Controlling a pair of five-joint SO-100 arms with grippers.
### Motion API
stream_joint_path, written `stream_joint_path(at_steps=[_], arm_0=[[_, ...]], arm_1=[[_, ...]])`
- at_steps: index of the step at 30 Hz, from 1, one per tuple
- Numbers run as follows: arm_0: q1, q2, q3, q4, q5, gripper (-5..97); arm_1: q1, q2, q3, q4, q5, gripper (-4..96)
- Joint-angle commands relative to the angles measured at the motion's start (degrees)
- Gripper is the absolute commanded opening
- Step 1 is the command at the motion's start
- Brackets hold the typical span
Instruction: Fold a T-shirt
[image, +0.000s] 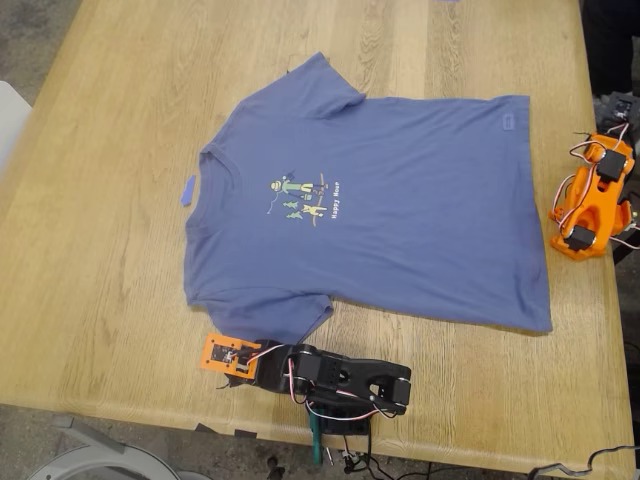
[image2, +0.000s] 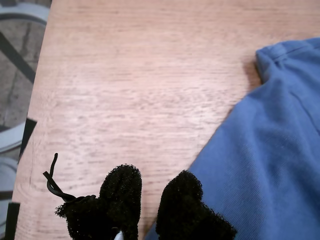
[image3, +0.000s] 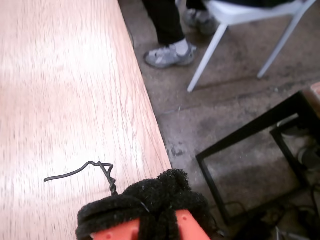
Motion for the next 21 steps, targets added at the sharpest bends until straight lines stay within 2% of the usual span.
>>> stream_joint_path(at_steps=[1,4,8,10,16,21], arm_0=[[-0.4,6.9,-1.6,1.1,0.5,10],[1.2,6.9,-1.6,1.1,1.0,10],[5.9,6.9,-1.7,1.5,0.4,21],[7.7,6.8,-1.7,1.6,0.2,22],[5.4,6.8,-1.7,2.5,-0.2,11],[-0.5,6.8,-1.7,3.4,-0.5,0]], arm_1=[[0.0,0.7,2.3,0.0,0.7,5.8],[2.4,0.7,2.0,-0.4,1.0,8.5],[5.4,0.7,1.1,-3.3,2.6,12.8],[6.0,0.7,1.1,-3.4,3.5,12.8],[6.8,0.6,3.8,-6.9,4.6,0.2],[7.0,0.6,3.8,-5.6,4.4,0.1]])
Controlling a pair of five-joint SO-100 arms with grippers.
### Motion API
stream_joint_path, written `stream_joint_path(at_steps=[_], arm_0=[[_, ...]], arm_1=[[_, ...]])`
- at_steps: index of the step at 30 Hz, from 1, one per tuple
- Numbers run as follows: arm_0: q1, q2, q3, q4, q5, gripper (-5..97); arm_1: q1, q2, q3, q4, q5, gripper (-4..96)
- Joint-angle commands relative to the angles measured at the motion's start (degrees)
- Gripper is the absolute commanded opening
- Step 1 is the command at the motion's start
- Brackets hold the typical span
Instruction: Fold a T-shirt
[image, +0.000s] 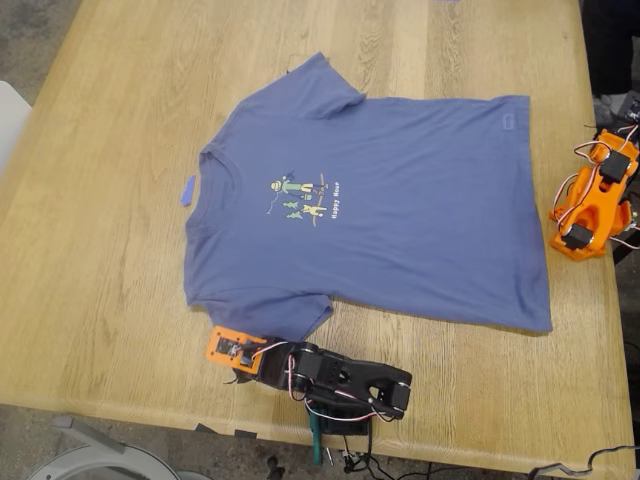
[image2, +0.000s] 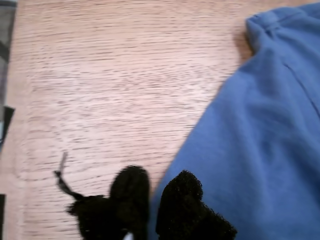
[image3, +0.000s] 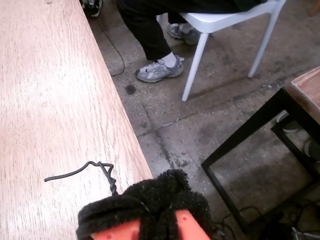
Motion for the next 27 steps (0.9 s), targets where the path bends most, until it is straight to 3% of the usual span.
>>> stream_joint_path(at_steps=[1,7,11,13,16,19,21,27], arm_0=[[-3.2,6.7,-1.7,0.1,-1.0,0],[-6.5,6.7,-1.7,0.5,-1.1,0],[-6.7,6.7,-1.7,0.6,3.7,0],[-6.8,6.8,-1.7,0.6,6.6,6],[-7.6,6.8,-2.5,0.5,8.1,7],[-8.1,6.8,-3.0,0.5,7.5,7],[-9.7,6.8,-2.7,-1.0,4.7,0],[-10.7,6.8,-4.3,-2.5,3.9,0]], arm_1=[[0.8,0.6,3.8,0.0,0.2,0.1],[1.2,0.6,3.8,0.6,1.1,0.1],[3.1,0.6,3.8,1.4,1.8,0.1],[4.0,0.6,3.8,1.2,1.8,0.1],[4.4,0.6,3.8,0.4,1.8,0.1],[4.2,0.6,3.8,-0.3,2.2,0.1],[4.3,0.6,3.8,-1.0,2.4,0.1],[5.2,0.6,3.3,-1.3,2.9,0.1]])
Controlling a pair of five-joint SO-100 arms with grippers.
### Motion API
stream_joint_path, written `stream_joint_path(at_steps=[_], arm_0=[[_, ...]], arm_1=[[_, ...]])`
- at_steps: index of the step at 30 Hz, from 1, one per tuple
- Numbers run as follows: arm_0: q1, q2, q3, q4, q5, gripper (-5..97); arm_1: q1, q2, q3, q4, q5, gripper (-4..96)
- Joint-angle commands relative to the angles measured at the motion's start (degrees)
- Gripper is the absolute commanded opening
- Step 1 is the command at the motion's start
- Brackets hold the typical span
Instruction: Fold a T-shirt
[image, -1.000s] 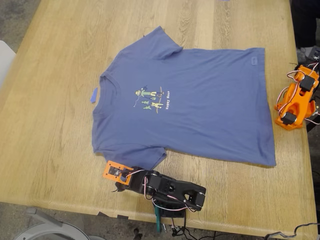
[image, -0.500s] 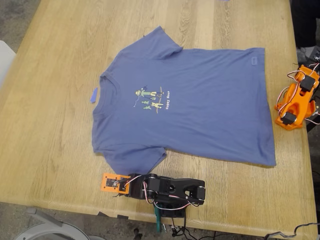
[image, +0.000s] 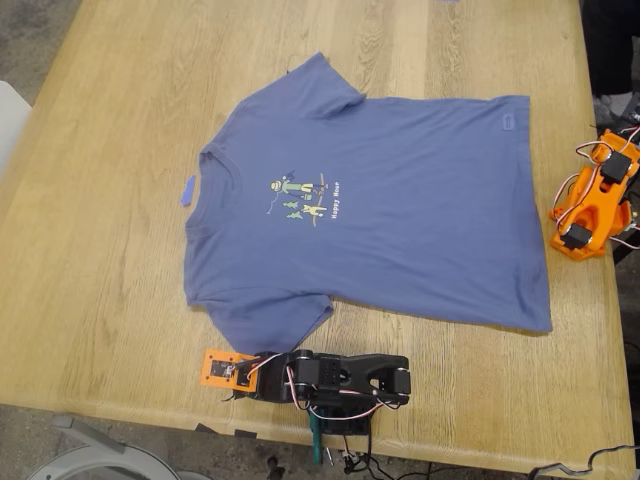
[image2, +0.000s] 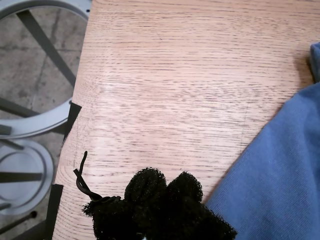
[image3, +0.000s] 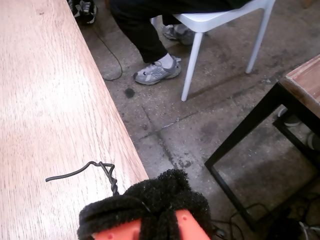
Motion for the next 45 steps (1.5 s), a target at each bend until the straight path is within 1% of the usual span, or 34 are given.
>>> stream_joint_path(at_steps=[1,4,7,9,11,12,14,17,19,22,26,29,32,36,39,41,45], arm_0=[[-0.2,6.8,-5.2,-0.7,-0.5,0],[0.4,6.7,-8.5,1.4,-0.8,1],[1.2,6.5,-12.5,5.1,-2.7,8],[2.2,5.5,-16.1,7.7,-5.4,15],[3.9,2.0,-20.7,9.1,-7.7,21],[4.2,-0.4,-23.4,9.9,-8.3,22],[5.4,-6.0,-29.4,11.3,-8.7,24],[7.6,-15.0,-39.4,12.9,-8.8,26],[9.4,-20.7,-46.5,15.4,-8.6,28],[12.6,-28.1,-57.4,22.1,-8.3,31],[16.7,-34.9,-68.6,30.1,-7.6,32],[20.4,-38.5,-75.3,36.3,-7.1,32],[24.6,-41.4,-80.4,40.2,-6.5,33],[30.0,-44.7,-85.3,42.0,-5.5,34],[34.1,-47.5,-88.9,43.4,-5.4,35],[37.9,-49.1,-91.2,44.4,-6.3,37],[43.1,-51.2,-92.2,44.4,-6.7,37]], arm_1=[[3.0,0.6,2.8,-0.4,0.5,0.1],[2.2,0.6,0.4,1.2,0.9,3.9],[0.4,0.6,-3.5,3.8,1.2,8.6],[-0.4,0.6,-6.4,5.7,1.4,11.1],[-0.4,0.6,-9.3,7.6,1.5,13.7],[-0.2,0.6,-10.9,8.9,1.7,17.0],[-0.1,0.6,-14.3,11.0,2.3,23.1],[-0.6,0.5,-20.2,13.1,2.5,27.5],[-2.4,0.4,-24.7,16.8,2.7,27.9],[-6.8,0.4,-32.4,26.0,2.8,28.0],[-14.1,-0.2,-43.1,37.7,2.5,28.1],[-19.1,-2.5,-51.1,43.5,2.5,28.3],[-24.5,-5.5,-58.4,46.7,2.8,28.5],[-33.2,-11.9,-70.2,53.1,2.6,28.6],[-39.5,-16.6,-78.2,54.3,0.7,28.4],[-42.5,-20.1,-82.6,54.4,0.0,28.3],[-49.8,-24.6,-87.0,54.5,-1.5,27.7]])
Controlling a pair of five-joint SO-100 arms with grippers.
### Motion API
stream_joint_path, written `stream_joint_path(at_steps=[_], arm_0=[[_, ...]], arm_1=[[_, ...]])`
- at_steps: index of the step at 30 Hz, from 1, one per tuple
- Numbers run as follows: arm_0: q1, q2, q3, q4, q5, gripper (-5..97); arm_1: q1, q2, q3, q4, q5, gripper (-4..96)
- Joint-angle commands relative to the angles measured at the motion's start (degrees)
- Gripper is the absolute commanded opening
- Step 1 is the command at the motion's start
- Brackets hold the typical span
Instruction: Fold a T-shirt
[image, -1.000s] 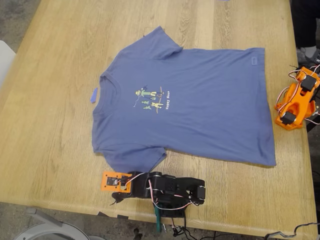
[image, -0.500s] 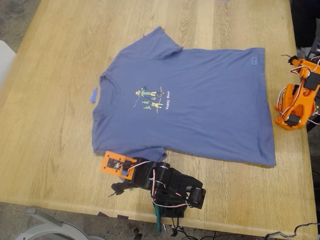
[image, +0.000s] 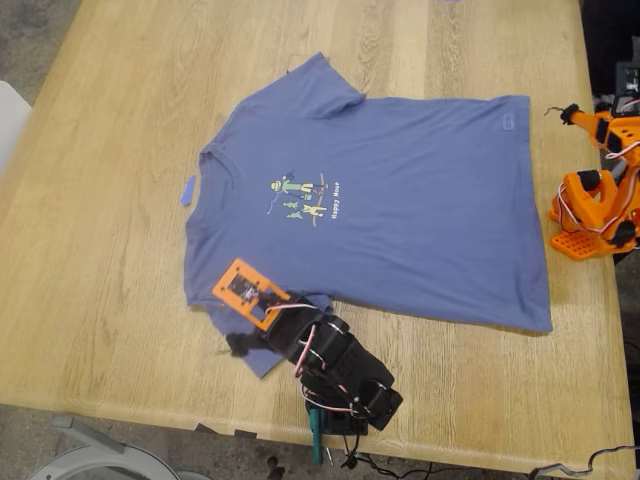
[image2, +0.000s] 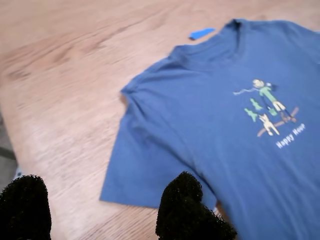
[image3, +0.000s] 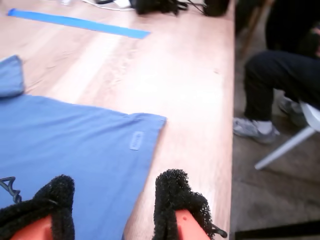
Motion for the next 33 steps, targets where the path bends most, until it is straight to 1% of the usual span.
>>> stream_joint_path(at_steps=[1,8,15,19,25,28,33], arm_0=[[3.7,-2.6,-3.7,0.6,-0.8,37],[7.1,-8.2,-8.0,1.0,-0.4,38],[8.4,-16.0,-13.2,1.2,-0.1,38],[8.6,-19.2,-12.9,1.3,0.1,38],[9.3,-23.7,-11.3,0.7,0.8,41],[10.0,-26.7,-11.3,-1.7,1.0,41],[11.0,-32.0,-10.7,-9.0,1.1,41]], arm_1=[[-4.8,-3.3,-3.8,0.2,-0.7,27.6],[-18.5,-10.0,-6.9,0.3,-0.4,26.7],[-28.9,-20.9,-11.2,0.3,0.9,26.1],[-34.0,-27.2,-12.2,0.3,2.0,26.1],[-42.5,-32.5,-10.4,0.3,3.9,26.5],[-46.1,-36.3,-11.6,0.3,4.5,26.5],[-50.6,-41.2,-12.7,0.3,4.7,26.5]])
